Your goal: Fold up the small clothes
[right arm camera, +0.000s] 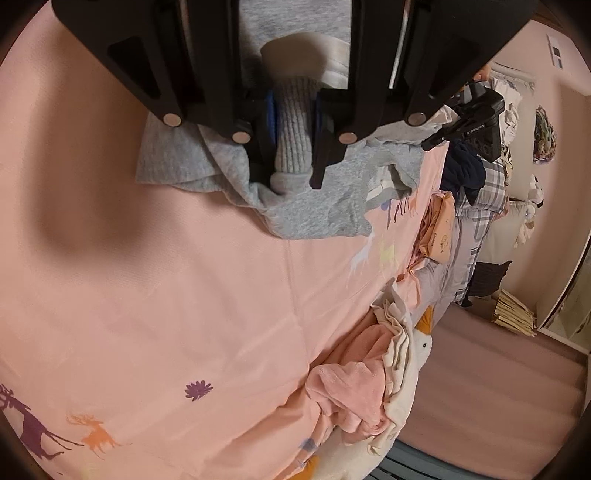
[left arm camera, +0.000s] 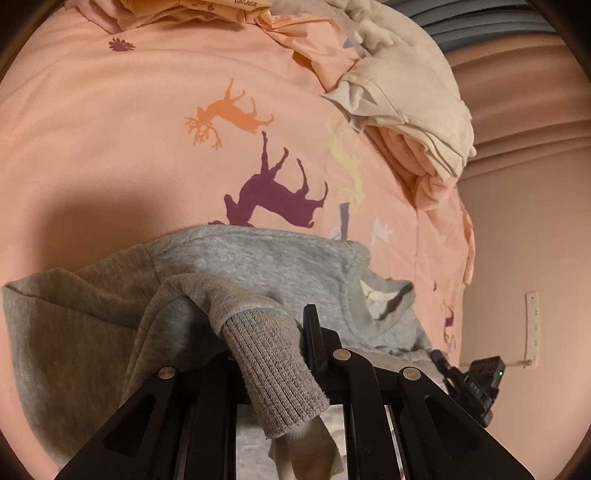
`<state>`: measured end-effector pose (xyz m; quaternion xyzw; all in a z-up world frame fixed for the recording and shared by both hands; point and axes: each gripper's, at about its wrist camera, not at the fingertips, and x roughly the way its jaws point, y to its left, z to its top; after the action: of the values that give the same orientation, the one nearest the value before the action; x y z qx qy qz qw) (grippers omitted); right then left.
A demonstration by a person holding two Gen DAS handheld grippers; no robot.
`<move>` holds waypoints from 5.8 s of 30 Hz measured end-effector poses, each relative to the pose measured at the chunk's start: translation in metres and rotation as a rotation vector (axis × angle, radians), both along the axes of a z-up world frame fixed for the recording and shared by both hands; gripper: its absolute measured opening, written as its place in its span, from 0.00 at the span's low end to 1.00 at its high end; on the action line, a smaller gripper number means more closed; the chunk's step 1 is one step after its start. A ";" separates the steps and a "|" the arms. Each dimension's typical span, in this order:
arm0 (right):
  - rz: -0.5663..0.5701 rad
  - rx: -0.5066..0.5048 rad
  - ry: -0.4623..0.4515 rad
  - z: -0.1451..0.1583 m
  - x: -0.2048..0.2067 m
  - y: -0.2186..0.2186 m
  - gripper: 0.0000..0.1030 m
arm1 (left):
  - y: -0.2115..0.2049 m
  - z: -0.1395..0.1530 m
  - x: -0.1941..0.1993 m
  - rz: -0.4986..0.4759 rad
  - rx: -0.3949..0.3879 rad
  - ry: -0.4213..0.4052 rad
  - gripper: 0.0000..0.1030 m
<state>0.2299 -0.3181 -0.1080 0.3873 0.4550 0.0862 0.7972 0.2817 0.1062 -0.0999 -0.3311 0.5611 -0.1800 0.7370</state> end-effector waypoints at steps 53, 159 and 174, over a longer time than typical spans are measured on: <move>0.112 -0.307 -0.206 0.055 -0.061 0.052 0.48 | 0.004 0.067 -0.024 -0.026 0.298 -0.212 0.60; 0.360 -0.314 -0.204 0.024 -0.058 0.165 0.44 | -0.062 0.092 -0.094 -0.049 0.411 -0.404 0.17; 0.117 -0.175 -0.232 0.028 -0.097 0.066 0.44 | -0.190 0.109 -0.103 -0.273 0.416 -0.487 0.16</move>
<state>0.1325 -0.2525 -0.0801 0.2769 0.3875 0.1366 0.8687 0.1788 -0.0840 0.0087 -0.0434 0.4326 -0.2324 0.8700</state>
